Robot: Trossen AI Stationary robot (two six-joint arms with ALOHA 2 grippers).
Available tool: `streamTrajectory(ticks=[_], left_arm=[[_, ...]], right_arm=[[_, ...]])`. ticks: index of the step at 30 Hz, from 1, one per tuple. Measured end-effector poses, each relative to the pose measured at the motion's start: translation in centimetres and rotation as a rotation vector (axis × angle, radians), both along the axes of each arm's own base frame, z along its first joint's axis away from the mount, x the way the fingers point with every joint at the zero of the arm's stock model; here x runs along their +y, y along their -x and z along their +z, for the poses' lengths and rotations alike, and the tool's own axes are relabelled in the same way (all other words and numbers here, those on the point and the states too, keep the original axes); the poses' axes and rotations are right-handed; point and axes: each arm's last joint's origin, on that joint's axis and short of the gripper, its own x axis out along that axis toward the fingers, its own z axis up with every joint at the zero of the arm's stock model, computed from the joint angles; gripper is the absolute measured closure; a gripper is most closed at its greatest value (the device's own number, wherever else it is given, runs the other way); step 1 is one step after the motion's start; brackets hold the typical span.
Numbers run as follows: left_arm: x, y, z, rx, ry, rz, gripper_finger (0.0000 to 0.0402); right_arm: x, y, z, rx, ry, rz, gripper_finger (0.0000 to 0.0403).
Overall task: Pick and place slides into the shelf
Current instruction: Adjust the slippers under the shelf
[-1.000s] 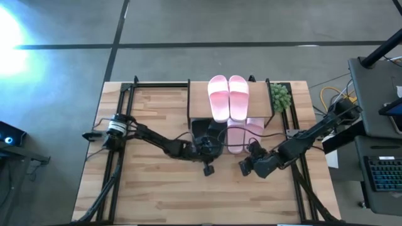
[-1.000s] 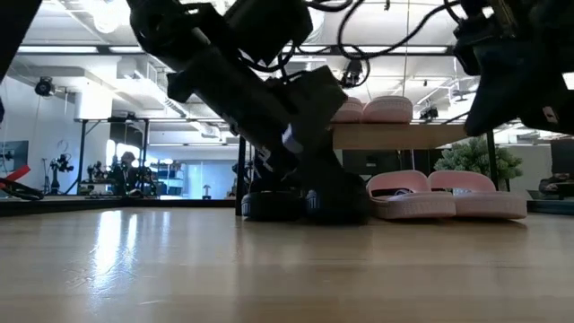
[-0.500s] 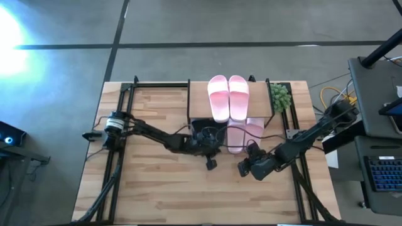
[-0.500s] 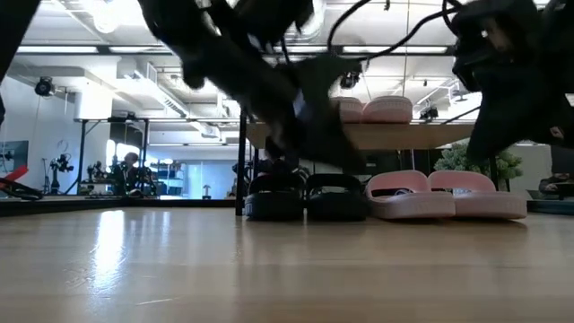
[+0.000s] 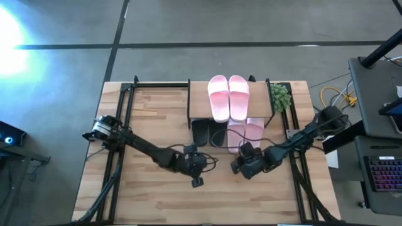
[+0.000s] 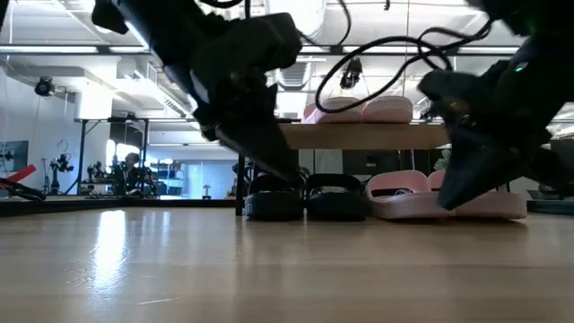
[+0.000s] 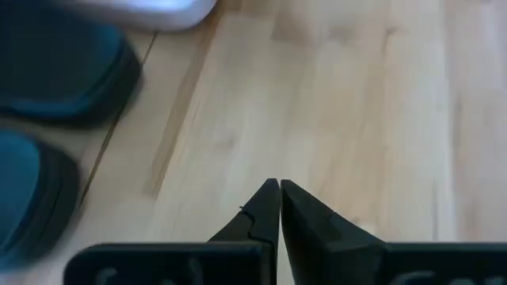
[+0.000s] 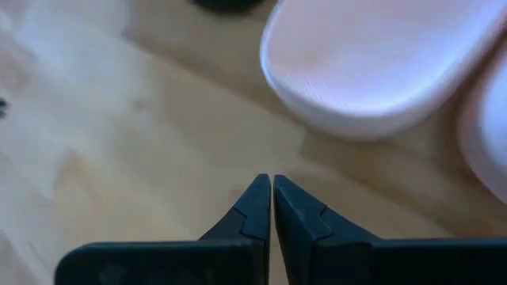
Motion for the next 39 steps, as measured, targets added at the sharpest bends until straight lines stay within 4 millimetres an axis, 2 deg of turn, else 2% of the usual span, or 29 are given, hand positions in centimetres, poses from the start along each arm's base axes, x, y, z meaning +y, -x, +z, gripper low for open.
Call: streamTrajectory(ticks=[6,12,17,22,26,31,39], left_arm=[[-0.6,0.5,-0.1,0.005,0.018,0.027,0.0402],[-0.6,0.4,-0.1,-0.007,0.012,0.037,0.0402],[-0.5,0.4,-0.1,-0.013,-0.001,0.049,0.0402],[-0.5,0.5,-0.2,-0.011,-0.002,0.049,0.0402],[-0.4,0.6,-0.3,-0.009,-0.011,0.054,0.0402],[-0.4,0.6,-0.4,-0.011,-0.018,0.06,0.0402],[-0.4,0.6,-0.4,-0.009,-0.019,0.061,0.0402]], right_arm=[[-1.9,-0.7,-0.3,0.012,0.077,-0.076,0.0392],[-3.3,-1.0,0.1,0.007,0.137,-0.096,0.0392],[-3.3,-1.0,0.9,0.002,0.073,-0.07,0.0392],[-1.1,0.2,2.0,0.003,-0.06,0.05,0.0392],[0.0,2.0,1.9,0.073,-0.077,-0.01,0.0392],[-0.5,4.1,1.2,0.2,-0.007,-0.163,0.0392],[-2.6,4.2,1.2,0.253,0.117,-0.256,0.0392]])
